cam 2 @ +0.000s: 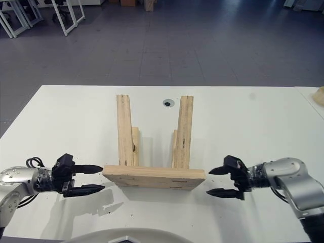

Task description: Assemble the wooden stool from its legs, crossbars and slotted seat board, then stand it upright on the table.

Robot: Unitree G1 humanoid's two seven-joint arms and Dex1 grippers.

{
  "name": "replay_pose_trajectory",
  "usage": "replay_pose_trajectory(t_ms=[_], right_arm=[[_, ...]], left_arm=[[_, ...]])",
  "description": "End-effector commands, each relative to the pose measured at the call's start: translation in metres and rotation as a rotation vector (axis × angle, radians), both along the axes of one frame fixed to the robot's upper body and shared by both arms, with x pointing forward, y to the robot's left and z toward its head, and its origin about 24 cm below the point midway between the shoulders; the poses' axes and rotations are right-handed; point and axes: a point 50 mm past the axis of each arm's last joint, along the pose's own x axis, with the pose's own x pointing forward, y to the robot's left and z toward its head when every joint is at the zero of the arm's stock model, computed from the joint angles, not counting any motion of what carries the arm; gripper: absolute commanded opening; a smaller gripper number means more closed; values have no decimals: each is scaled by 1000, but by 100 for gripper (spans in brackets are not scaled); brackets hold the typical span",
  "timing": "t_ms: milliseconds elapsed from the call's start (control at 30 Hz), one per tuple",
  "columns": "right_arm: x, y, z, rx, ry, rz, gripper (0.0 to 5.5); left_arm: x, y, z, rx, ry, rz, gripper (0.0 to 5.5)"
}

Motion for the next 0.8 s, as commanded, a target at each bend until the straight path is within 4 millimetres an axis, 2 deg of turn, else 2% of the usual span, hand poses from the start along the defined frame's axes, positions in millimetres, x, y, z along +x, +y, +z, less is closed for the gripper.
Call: replay_pose_trajectory(t_ms=[33,233,500,567,667,800], right_arm=[[3,24,8,65,-42,33,400],[-2,44,8,124,-11,43,400],[9,51,16,222,7,-12,248],[9,56,26,302,51,5,219],[8,65,48,456,153,30,212],[-1,69,87,656,394,134,204]], left_arm=[[7,-15,-1,10,-57,-54,340],[18,-32,-3,-30,-110,-29,340],[19,-33,5,-71,-76,-50,204],[23,-33,12,-101,-78,-46,186],[28,-34,28,-173,-44,-58,178],[24,-30,70,-333,153,-162,177]])
